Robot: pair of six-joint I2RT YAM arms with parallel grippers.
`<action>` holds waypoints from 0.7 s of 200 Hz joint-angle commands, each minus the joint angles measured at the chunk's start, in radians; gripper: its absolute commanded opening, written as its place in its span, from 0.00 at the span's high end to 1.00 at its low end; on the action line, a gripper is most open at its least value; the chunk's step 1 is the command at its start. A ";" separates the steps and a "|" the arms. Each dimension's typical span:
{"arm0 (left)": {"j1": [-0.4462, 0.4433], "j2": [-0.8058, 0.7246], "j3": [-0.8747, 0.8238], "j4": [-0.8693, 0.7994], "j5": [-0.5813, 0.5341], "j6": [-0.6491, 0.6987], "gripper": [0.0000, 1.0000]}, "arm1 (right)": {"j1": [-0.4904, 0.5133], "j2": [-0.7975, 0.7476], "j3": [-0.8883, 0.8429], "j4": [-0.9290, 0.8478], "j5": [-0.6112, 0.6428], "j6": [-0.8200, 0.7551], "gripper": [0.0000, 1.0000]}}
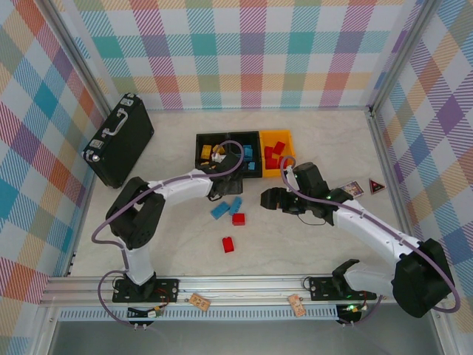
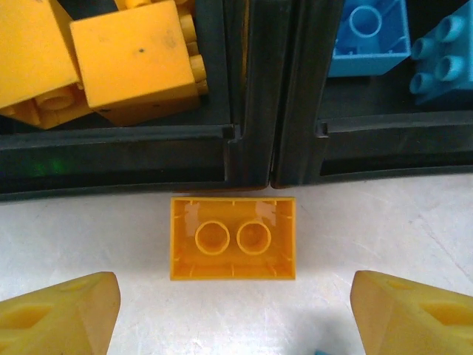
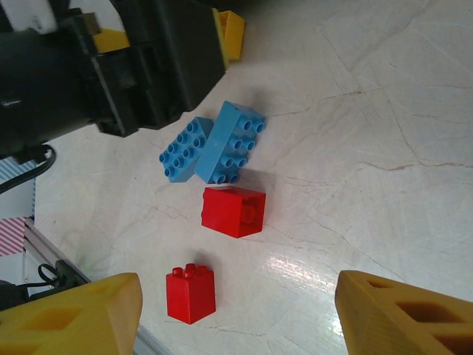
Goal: Sort the legos into containers by color
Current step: Pick up the lego from the center of the table.
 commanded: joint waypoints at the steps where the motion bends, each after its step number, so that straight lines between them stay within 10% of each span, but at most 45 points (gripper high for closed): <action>1: 0.001 0.030 0.041 -0.008 -0.025 0.027 0.19 | 0.002 -0.031 -0.020 0.015 -0.004 -0.005 0.30; 140: 0.033 0.109 0.064 -0.017 -0.025 0.051 0.58 | 0.001 -0.018 -0.020 0.020 0.009 0.005 0.30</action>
